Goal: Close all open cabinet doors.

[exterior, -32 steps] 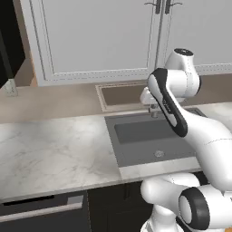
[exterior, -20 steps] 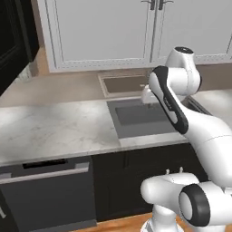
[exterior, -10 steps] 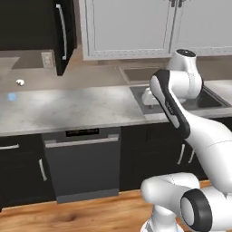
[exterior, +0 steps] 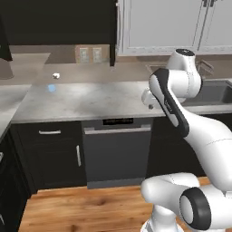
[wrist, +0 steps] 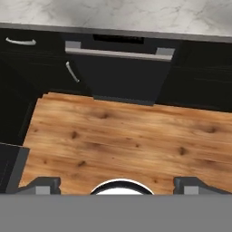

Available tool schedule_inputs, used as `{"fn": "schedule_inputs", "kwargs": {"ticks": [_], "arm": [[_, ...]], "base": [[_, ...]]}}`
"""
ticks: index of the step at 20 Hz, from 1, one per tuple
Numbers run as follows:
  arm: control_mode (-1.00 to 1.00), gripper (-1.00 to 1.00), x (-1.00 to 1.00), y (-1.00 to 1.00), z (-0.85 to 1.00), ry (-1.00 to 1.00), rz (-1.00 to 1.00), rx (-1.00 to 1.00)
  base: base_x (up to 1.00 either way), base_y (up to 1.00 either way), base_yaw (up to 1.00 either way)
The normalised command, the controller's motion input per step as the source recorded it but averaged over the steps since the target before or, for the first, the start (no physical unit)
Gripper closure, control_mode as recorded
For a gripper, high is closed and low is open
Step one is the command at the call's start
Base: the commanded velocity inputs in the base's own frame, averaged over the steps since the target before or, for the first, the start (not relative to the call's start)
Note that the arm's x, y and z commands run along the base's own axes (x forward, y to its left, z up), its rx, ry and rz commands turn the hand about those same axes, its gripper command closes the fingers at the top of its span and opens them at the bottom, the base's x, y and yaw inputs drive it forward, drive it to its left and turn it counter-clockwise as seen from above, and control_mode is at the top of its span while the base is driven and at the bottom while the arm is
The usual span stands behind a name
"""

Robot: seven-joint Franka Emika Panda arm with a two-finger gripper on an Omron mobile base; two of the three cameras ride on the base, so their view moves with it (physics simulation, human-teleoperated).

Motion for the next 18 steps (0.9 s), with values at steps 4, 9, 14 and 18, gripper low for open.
{"fn": "schedule_inputs", "kwargs": {"ticks": [4, 9, 14, 18], "arm": [[1.00, -1.00, 0.00, 0.00, 0.00, 0.00, 0.00, 0.00], [1.00, -1.00, 0.00, 0.00, 0.00, 0.00, 0.00, 0.00], [1.00, -1.00, 0.00, 0.00, 0.00, 0.00, 0.00, 0.00], [1.00, -1.00, 0.00, 0.00, 0.00, 0.00, 0.00, 0.00]], "base": [[-0.43, 0.63, 0.17], [-0.17, 0.63, 0.12], [0.08, 0.52, 0.03], [0.32, 0.52, 0.00]]}}
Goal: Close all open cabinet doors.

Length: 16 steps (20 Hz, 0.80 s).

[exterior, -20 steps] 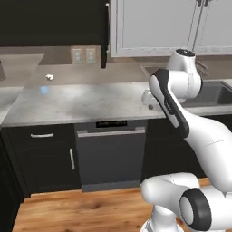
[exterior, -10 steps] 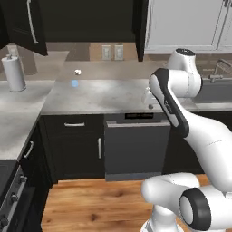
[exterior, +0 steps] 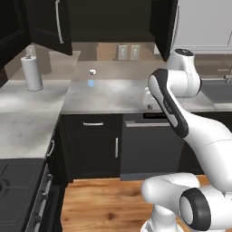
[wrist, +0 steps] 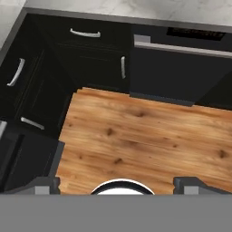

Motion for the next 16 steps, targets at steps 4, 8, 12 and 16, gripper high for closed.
{"fn": "schedule_inputs", "kwargs": {"ticks": [4, 8, 12, 16], "arm": [[1.00, -1.00, 0.00, 0.00, 0.00, 0.00, 0.00, 0.00], [1.00, -1.00, 0.00, 0.00, 0.00, 0.00, 0.00, 0.00], [1.00, -1.00, 0.00, 0.00, 0.00, 0.00, 0.00, 0.00], [1.00, -1.00, 0.00, 0.00, 0.00, 0.00, 0.00, 0.00]], "base": [[0.44, 0.47, 0.00], [0.52, 0.17, 0.00], [0.59, 0.19, 0.00], [0.77, 0.25, -0.02]]}}
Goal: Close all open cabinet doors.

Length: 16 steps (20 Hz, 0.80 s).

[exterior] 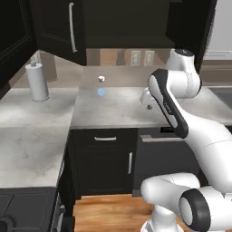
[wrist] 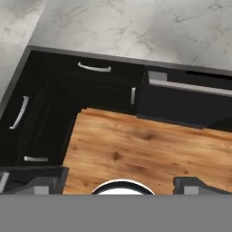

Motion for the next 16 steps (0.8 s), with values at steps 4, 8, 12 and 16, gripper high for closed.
{"fn": "schedule_inputs", "kwargs": {"ticks": [4, 8, 12, 16], "arm": [[1.00, -1.00, 0.00, 0.00, 0.00, 0.00, 0.00, 0.00], [1.00, -1.00, 0.00, 0.00, 0.00, 0.00, 0.00, 0.00], [1.00, -1.00, 0.00, 0.00, 0.00, 0.00, 0.00, 0.00], [1.00, -1.00, 0.00, 0.00, 0.00, 0.00, 0.00, 0.00]], "base": [[0.69, 0.28, -0.02], [0.61, 0.24, -0.01], [0.60, 0.16, -0.01], [0.36, 0.11, -0.02]]}}
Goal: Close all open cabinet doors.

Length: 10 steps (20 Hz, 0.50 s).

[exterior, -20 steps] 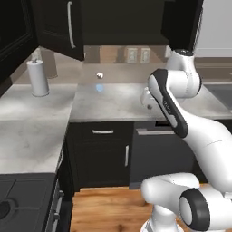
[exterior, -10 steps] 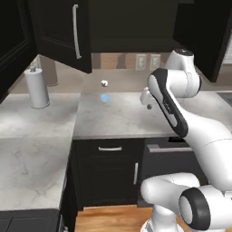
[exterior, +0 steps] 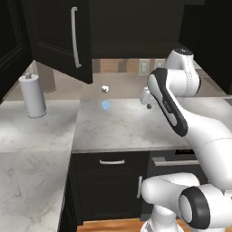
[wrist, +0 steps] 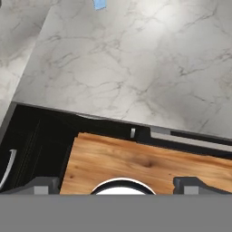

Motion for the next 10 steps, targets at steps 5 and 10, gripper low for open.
{"fn": "schedule_inputs", "kwargs": {"ticks": [5, 10], "arm": [[1.00, -1.00, 0.00, 0.00, 0.00, 0.00, 0.00, 0.00], [1.00, -1.00, 0.00, 0.00, 0.00, 0.00, 0.00, 0.00]], "base": [[0.13, 0.00, 0.00], [0.06, 0.00, 0.00]]}}
